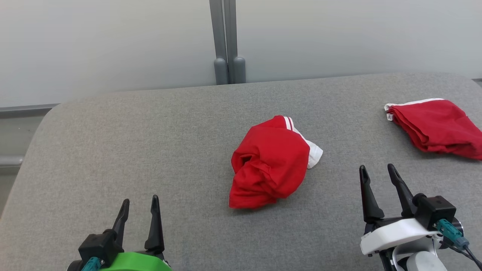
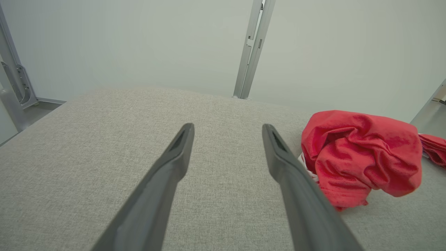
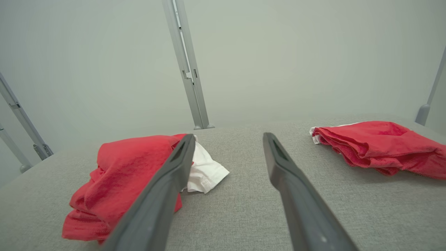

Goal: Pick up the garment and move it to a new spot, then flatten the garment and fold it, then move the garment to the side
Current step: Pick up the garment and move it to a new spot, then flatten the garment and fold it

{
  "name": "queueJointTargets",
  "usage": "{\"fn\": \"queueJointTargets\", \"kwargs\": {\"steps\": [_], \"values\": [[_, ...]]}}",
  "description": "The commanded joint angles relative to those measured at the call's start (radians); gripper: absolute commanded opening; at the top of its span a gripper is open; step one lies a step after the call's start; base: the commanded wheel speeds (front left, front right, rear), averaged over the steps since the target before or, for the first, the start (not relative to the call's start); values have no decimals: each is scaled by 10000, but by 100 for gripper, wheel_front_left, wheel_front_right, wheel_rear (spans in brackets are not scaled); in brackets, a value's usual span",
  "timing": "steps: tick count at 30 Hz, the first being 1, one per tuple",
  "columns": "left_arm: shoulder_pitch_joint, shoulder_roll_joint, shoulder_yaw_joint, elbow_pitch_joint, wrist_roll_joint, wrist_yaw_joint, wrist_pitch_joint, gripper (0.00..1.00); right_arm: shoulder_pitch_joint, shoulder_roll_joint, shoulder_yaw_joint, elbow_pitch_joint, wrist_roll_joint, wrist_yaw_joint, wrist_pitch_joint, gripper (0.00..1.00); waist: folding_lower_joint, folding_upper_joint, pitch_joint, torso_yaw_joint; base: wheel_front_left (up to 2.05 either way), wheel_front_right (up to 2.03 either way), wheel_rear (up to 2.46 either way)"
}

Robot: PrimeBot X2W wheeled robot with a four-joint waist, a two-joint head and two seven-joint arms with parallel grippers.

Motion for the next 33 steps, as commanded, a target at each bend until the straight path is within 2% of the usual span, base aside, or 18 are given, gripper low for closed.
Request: {"fn": "queueJointTargets", "kwargs": {"steps": [1, 22, 28, 33], "values": [[164, -69, 138, 45, 140, -83, 0, 100, 123, -19, 69, 28, 109, 1, -34, 100, 1, 0, 2, 14, 0, 0, 0], [130, -849, 1078, 588, 1284, -966, -1, 100, -18, -19, 109, 434, 65, 1, -34, 100, 1, 0, 70, 127, 0, 0, 0], [17, -1001, 1148, 698, 1429, -1131, -2, 100, -356, -21, -152, 656, -78, 1, -34, 100, 1, 0, 179, 406, 0, 0, 0], [-94, -1090, 1137, 748, 1563, -1245, -2, 100, -1202, -21, -315, 1230, 497, 1, -31, 100, 1, 0, 363, 894, 0, 0, 0]]}}
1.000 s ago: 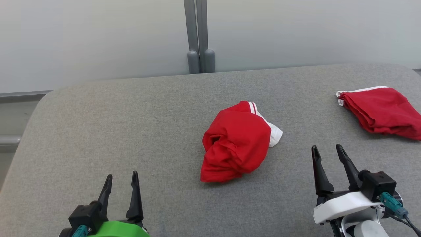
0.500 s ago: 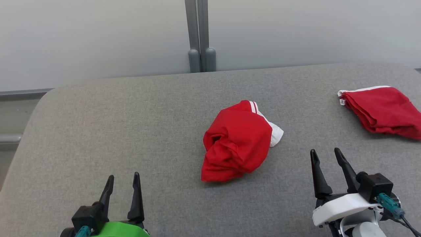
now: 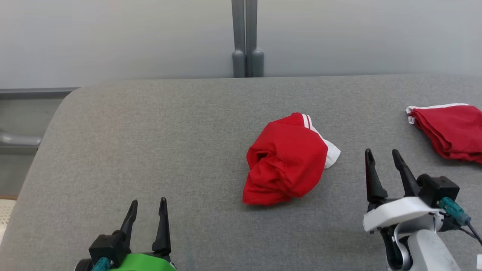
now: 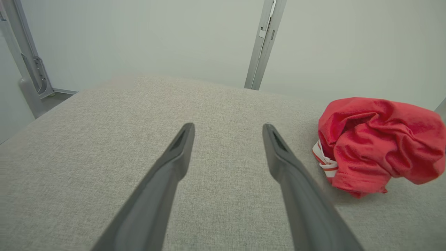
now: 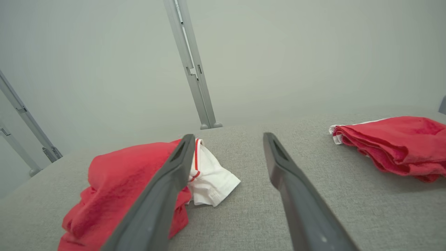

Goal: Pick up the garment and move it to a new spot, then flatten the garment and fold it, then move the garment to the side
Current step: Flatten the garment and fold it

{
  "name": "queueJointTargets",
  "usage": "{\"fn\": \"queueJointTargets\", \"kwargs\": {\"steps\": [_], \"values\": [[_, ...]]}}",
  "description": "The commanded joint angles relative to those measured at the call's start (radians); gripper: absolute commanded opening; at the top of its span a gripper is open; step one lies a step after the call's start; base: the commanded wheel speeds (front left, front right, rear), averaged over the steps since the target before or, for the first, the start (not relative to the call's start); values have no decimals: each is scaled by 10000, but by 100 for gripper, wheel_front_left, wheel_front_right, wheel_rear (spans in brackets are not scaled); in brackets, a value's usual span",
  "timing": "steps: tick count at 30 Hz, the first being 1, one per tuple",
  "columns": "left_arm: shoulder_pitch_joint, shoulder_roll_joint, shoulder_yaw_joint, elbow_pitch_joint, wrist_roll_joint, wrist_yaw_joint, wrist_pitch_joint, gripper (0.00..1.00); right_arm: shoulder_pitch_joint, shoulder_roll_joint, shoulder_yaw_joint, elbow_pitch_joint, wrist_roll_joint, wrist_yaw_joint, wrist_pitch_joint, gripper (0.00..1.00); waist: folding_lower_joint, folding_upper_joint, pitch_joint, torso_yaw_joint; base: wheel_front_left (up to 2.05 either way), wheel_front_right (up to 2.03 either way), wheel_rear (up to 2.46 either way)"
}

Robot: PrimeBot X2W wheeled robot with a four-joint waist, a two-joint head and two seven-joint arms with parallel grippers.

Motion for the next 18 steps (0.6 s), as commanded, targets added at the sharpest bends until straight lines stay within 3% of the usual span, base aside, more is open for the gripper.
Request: {"fn": "queueJointTargets", "kwargs": {"steps": [1, 10, 18], "values": [[-189, -21, 27, 7, 100, -46, -2, 100, -387, -19, -70, 292, 20, 1, -20, 100, 1, 0, 211, 380, 0, 0, 0], [-497, -197, -79, -7, 237, -197, -2, 100, -2102, -340, -983, 2859, -1728, -1, 1306, 100, 1, 0, 982, 1640, 0, 0, 0], [-658, -308, -31, 38, 282, -295, -2, 100, -2918, -748, -1163, 4745, -2140, -1, 1297, 100, 1, 0, 1534, 2443, 0, 0, 0]]}}
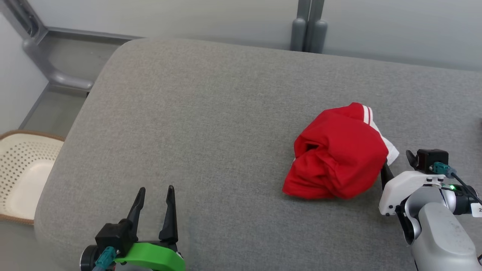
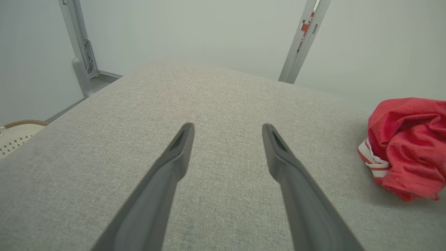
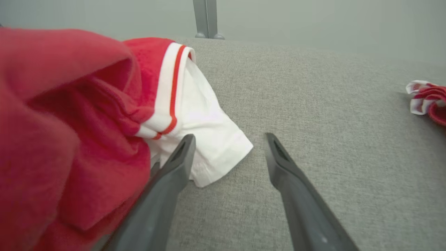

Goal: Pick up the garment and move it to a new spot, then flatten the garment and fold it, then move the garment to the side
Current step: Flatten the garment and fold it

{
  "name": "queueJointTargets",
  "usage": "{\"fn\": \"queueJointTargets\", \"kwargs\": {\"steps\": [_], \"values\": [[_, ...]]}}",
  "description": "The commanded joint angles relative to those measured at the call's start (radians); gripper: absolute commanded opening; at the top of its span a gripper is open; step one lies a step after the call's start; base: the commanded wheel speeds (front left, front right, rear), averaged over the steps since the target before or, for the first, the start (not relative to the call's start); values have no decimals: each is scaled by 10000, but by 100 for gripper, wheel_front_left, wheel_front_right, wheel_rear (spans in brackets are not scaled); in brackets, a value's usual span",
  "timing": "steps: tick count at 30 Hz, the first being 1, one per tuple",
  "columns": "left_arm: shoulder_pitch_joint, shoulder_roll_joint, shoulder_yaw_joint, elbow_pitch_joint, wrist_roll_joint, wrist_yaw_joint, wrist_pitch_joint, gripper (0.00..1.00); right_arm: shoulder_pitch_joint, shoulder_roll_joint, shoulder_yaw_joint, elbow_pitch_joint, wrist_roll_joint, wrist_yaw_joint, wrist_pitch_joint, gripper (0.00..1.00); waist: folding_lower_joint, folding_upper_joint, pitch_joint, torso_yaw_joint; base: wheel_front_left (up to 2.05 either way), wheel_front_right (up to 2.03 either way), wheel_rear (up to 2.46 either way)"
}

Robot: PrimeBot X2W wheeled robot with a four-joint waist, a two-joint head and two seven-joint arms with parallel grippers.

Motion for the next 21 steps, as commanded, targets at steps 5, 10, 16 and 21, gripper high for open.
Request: {"fn": "queueJointTargets", "kwargs": {"steps": [5, 10, 16, 21], "values": [[-221, -66, 44, 58, 135, -93, -2, 100, -544, -129, -107, 1084, 80, -3, 61, 100, 0, 0, 556, 686, 0, 0, 0], [-146, -91, 94, 127, 195, -108, -2, 100, -808, -112, -97, 1827, 228, -3, -296, 14, 0, 0, 497, 728, 0, 0, 0], [70, -101, 142, 165, 314, -119, -2, 100, -1164, -248, -55, 2052, 471, -6, -939, 0, 0, 0, 239, 496, 0, 0, 0], [198, -114, 109, 201, 332, -128, -2, 100, -1525, -636, -259, 1535, 497, -6, -1190, 0, 0, 0, -14, 225, 0, 0, 0]]}}
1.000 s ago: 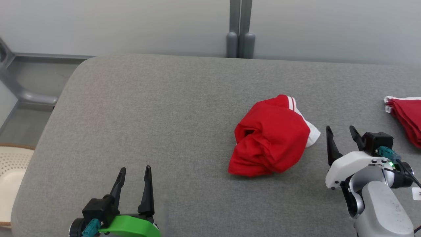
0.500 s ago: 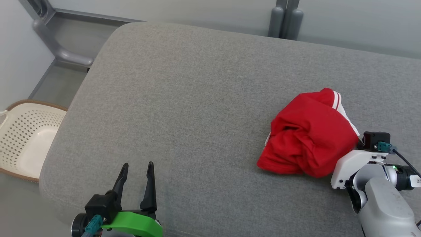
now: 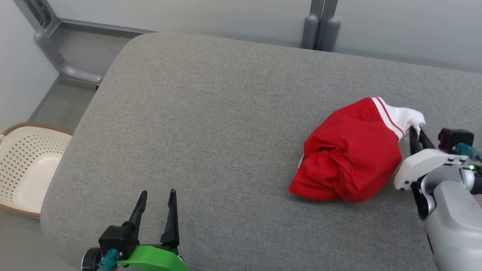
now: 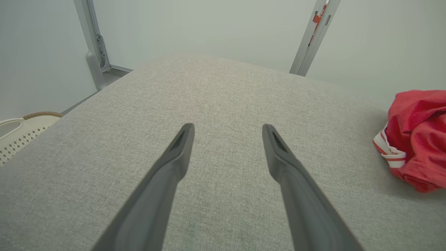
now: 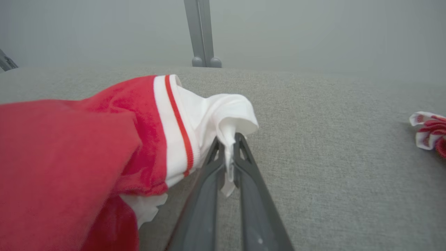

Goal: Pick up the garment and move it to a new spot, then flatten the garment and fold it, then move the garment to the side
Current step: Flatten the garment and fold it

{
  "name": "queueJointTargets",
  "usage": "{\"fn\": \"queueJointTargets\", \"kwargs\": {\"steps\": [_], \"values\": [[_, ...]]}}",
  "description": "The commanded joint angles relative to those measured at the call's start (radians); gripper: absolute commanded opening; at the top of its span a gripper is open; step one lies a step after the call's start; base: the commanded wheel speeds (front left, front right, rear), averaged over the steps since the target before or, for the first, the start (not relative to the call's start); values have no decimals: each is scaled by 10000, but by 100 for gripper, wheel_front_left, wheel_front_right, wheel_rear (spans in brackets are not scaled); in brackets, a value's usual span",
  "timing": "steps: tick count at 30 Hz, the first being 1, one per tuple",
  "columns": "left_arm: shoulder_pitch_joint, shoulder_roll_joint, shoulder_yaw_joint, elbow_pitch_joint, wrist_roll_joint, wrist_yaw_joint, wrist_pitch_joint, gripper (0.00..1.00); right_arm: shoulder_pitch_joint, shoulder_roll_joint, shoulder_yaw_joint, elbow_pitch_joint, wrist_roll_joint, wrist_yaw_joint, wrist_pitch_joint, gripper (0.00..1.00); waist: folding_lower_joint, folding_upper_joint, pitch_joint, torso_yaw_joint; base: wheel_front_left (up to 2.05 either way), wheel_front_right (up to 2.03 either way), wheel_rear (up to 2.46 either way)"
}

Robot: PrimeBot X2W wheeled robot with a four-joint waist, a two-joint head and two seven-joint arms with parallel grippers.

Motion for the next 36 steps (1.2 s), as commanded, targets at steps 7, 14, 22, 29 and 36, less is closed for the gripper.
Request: {"fn": "queueJointTargets", "kwargs": {"steps": [7, 14, 22, 29, 36], "values": [[293, -11, -7, 56, -16, 1, -2, 100, -831, -332, -95, -1487, -142, -9, -98, 0, 0, -1, -441, -469, 0, 0, 0], [201, -20, -85, 65, -65, -22, -2, 100, -1203, 659, 1462, -2773, 283, -8, 265, 0, 0, -1, -520, -412, 0, 0, 0], [53, -29, -11, 53, -119, 28, 0, 100, -1247, 1185, 4536, -3585, 1570, -8, 690, 0, 0, -1, -469, 168, 0, 0, 0], [-21, -37, -54, 103, -183, 23, -2, 100, -1174, 1206, 7202, -3482, 3301, -8, 869, 0, 0, -1, -414, 689, 0, 0, 0], [-43, -42, -5, 51, -293, 95, 0, 100, -873, 1205, 8779, -2877, 4295, -6, 868, 100, 0, -1, -352, 901, 0, 0, 0]]}}
